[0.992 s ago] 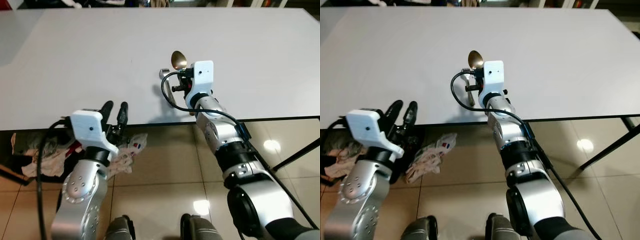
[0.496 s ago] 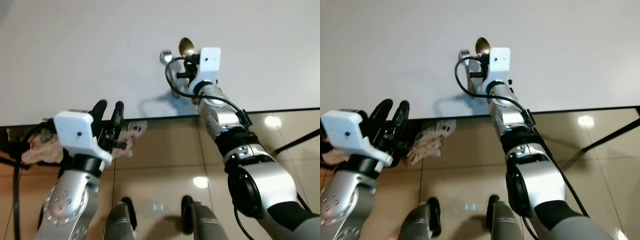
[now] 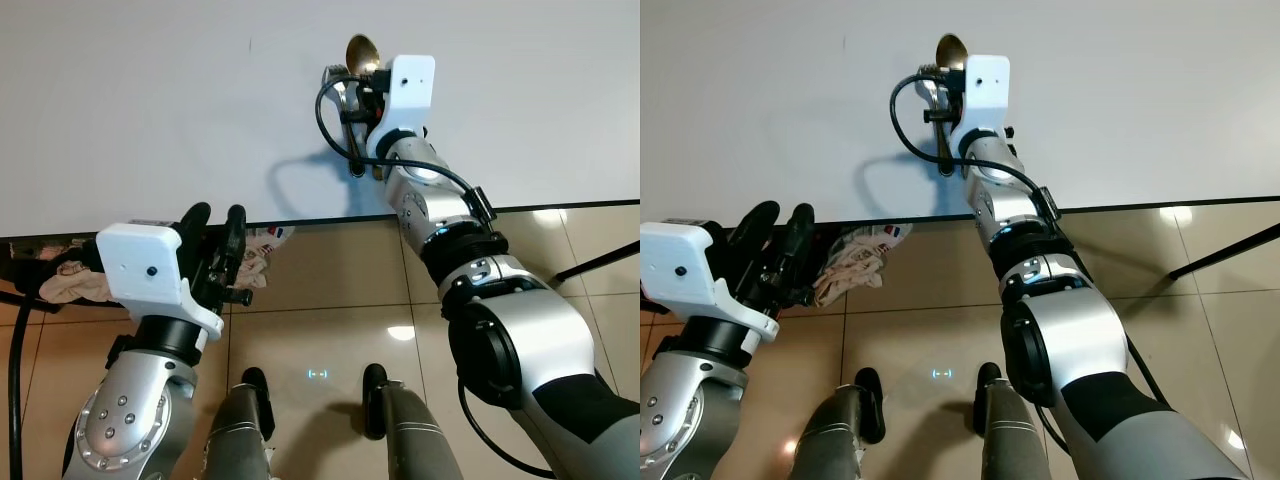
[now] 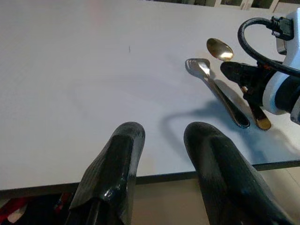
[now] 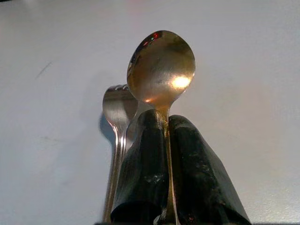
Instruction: Setting the table
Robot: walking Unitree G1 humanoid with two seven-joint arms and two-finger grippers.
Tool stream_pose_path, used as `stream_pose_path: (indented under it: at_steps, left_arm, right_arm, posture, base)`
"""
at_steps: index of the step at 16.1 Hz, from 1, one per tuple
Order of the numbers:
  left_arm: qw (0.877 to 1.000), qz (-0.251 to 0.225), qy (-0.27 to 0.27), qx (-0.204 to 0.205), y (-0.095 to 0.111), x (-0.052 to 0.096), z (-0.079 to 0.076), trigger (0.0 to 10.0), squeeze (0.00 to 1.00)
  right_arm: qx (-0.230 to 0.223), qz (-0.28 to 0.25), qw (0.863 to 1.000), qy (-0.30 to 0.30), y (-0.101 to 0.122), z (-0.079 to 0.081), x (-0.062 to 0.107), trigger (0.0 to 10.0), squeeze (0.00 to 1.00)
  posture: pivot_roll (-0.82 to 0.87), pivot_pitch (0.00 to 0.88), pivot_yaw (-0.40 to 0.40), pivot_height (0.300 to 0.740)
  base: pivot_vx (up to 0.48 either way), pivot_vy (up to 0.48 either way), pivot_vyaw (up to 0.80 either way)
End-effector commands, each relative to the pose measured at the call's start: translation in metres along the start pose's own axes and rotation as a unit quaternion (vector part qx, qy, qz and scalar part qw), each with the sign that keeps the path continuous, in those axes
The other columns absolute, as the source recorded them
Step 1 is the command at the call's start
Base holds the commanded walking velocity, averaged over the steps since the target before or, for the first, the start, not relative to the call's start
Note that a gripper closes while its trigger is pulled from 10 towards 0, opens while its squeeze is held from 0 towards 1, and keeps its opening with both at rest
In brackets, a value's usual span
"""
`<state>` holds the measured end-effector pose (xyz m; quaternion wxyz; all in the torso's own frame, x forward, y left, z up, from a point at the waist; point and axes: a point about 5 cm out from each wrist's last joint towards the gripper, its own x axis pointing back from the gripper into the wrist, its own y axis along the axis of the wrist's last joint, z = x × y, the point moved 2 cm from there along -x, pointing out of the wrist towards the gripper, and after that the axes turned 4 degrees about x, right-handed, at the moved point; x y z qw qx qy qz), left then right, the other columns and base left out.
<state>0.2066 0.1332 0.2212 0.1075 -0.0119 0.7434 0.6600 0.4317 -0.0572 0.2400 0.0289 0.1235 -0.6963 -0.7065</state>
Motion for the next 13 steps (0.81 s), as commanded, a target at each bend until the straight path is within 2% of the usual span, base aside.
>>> stream_pose_path:
  at_steps: [1,2,3,4,8,9,10,11,13]
  left_arm:
    - [1.000,0.003,0.005,0.000,0.003,0.006,-0.001,10.0,0.00]
    - [1.000,0.003,0.006,0.001,0.003,0.006,-0.002,10.0,0.00]
    - [1.000,0.004,0.006,0.001,0.004,0.006,-0.002,10.0,0.00]
    - [1.000,0.004,0.006,0.002,0.004,0.005,-0.003,10.0,0.00]
    - [1.000,0.000,0.006,0.002,0.005,0.000,-0.002,10.0,0.00]
    - [1.000,-0.005,0.005,0.001,0.005,-0.004,-0.002,10.0,0.00]
    - [1.000,-0.011,0.004,-0.001,0.005,-0.008,-0.001,10.0,0.00]
    - [1.000,-0.019,0.002,-0.002,0.007,-0.012,0.000,10.0,0.00]
    - [1.000,-0.030,0.001,-0.005,0.008,-0.020,0.002,10.0,0.00]
  right_arm:
    - [0.000,0.006,1.000,-0.012,-0.003,-0.001,0.000,10.0,0.03]
    - [-0.001,0.007,1.000,-0.016,-0.003,-0.002,0.000,10.0,0.30]
    - [-0.001,0.008,1.000,-0.017,-0.004,-0.002,0.000,10.0,0.94]
    - [0.004,0.010,1.000,-0.017,-0.005,-0.002,0.000,10.0,1.00]
    - [0.003,0.005,1.000,-0.016,-0.004,0.001,0.000,10.0,1.00]
    - [-0.017,-0.014,1.000,-0.005,0.004,0.004,-0.001,10.0,0.59]
    - [-0.044,-0.049,0.998,0.009,0.020,0.006,-0.002,10.0,0.00]
    - [-0.053,-0.106,0.993,0.016,0.044,0.006,0.000,10.0,0.00]
    - [-0.048,-0.167,0.985,0.009,0.070,0.000,0.007,10.0,0.00]
  posture:
    - [0.07,0.440,0.000,0.740]
    - [0.07,0.440,0.000,0.740]
    - [0.06,0.435,-0.001,0.740]
    - [0.06,0.434,-0.002,0.740]
    - [0.06,0.403,-0.008,0.740]
    - [0.06,0.380,-0.013,0.740]
    - [0.05,0.358,-0.018,0.740]
    - [0.04,0.343,-0.020,0.740]
    - [0.02,0.298,-0.020,0.740]
  base:
    - [0.000,0.000,0.00]
    - [0.000,0.000,0.00]
    - [0.000,0.000,0.00]
    - [0.000,0.000,0.00]
    - [0.000,0.000,0.00]
    - [0.000,0.000,0.00]
    - [0.000,0.000,0.00]
    - [0.000,0.000,0.00]
    - [0.000,0.000,0.00]
